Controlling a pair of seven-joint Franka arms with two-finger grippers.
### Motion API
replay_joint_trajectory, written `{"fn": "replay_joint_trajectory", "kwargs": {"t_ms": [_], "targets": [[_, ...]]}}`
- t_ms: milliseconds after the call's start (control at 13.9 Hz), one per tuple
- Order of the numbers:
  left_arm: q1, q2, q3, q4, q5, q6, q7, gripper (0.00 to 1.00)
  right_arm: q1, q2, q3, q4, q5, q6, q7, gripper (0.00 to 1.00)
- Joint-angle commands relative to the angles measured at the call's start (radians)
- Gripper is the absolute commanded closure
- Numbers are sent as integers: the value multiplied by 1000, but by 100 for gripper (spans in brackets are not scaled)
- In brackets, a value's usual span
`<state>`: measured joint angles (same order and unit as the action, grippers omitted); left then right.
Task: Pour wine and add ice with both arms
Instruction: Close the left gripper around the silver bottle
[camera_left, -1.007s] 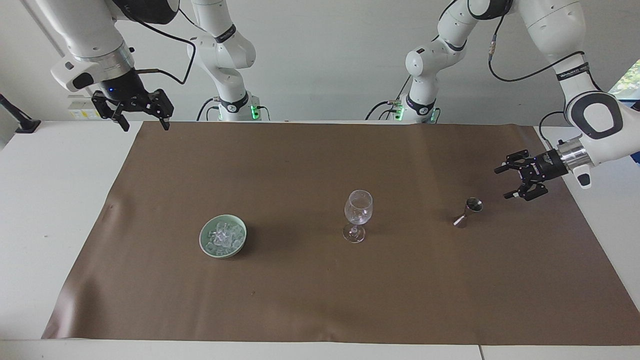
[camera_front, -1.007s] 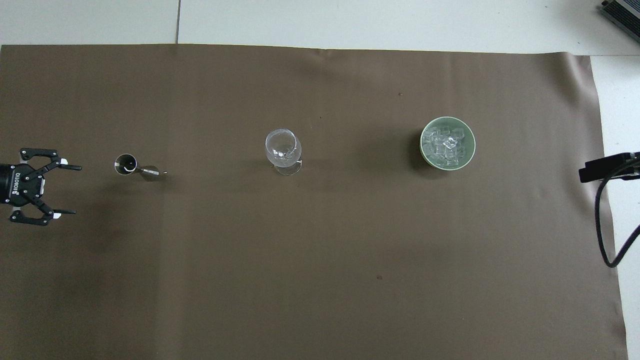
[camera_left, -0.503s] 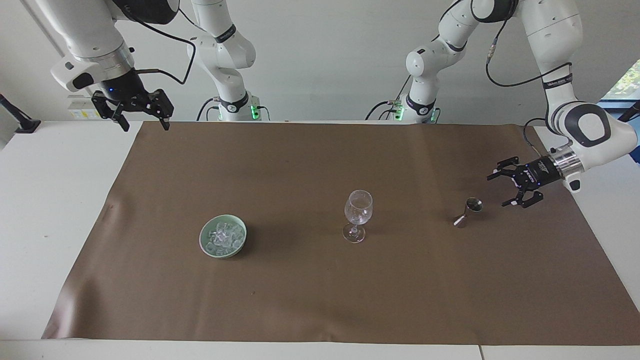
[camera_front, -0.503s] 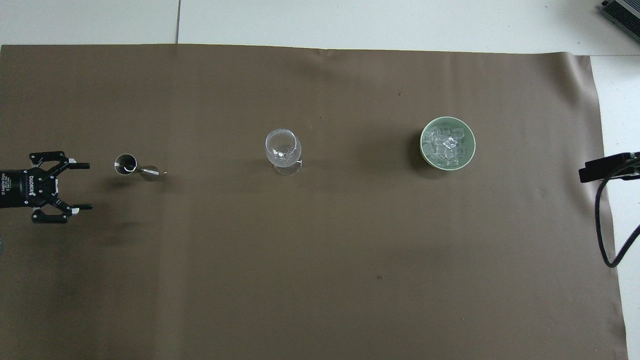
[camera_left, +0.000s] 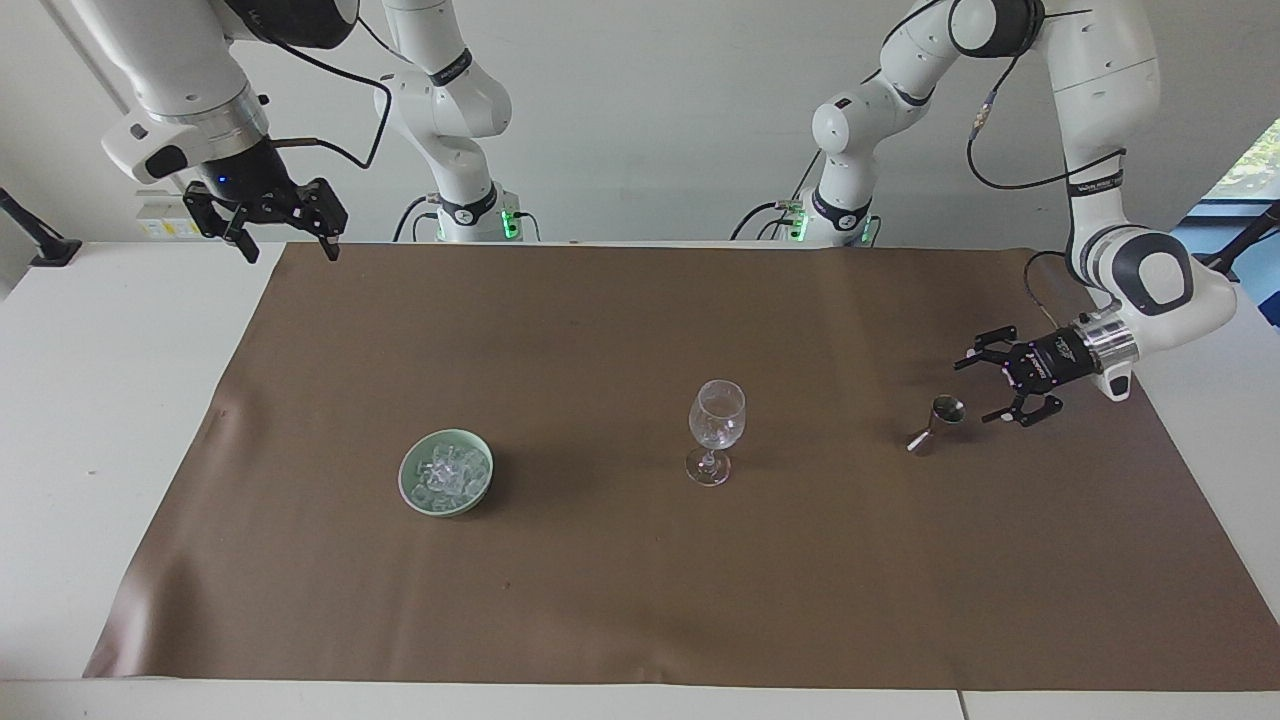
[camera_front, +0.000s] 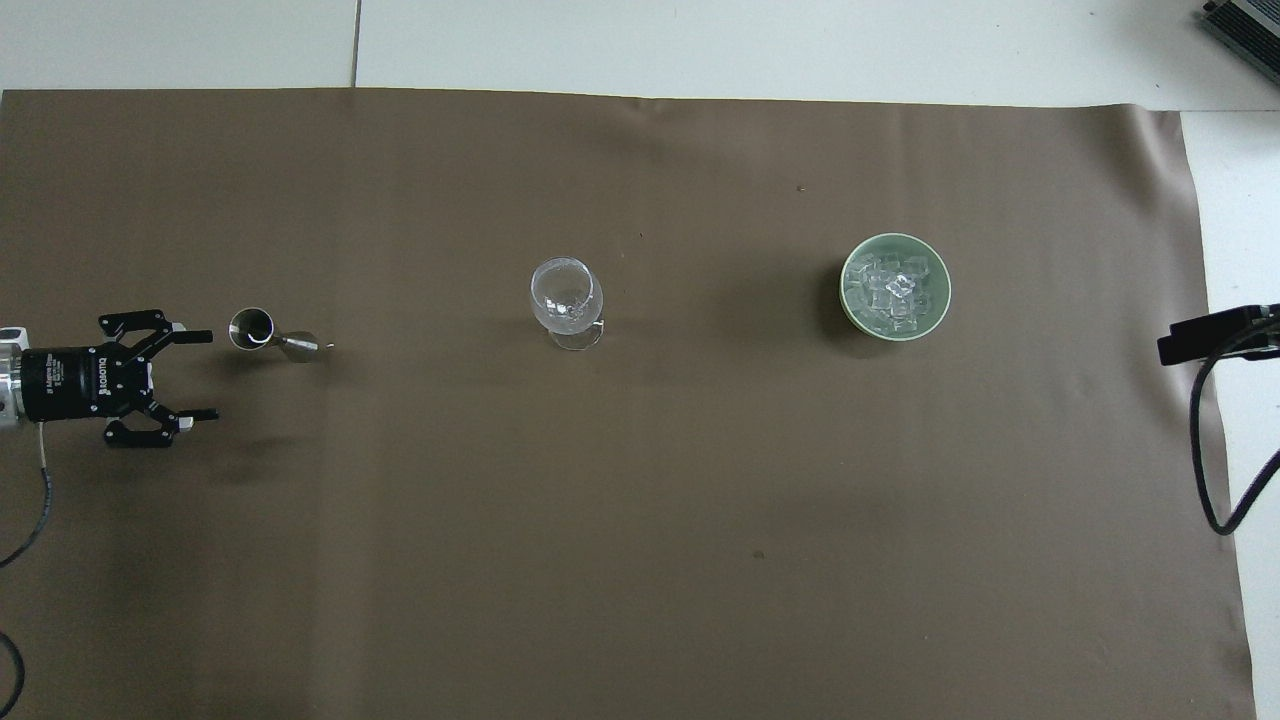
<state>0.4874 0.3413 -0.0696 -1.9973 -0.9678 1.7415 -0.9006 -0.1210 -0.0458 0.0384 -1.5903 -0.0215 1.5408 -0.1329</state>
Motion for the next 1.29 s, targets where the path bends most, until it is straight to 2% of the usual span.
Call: {"fn": "replay_joint_trajectory", "kwargs": {"t_ms": [0,288,719,1223], "targets": [[-21,33,4,-17,-55,19,75,0,-6,-17,3,-17,17,-4,13,0],[-36,67,2,-17,-127,21,120,0,-6,-17,3,-17,17,-4,13,0],[-75,71,2,-31,-221,35,157,0,-6,-17,3,-17,17,-4,13,0],[-92,85,2,-32,-236,61,164,0,-5,-17,3,-17,17,-4,13,0]]}}
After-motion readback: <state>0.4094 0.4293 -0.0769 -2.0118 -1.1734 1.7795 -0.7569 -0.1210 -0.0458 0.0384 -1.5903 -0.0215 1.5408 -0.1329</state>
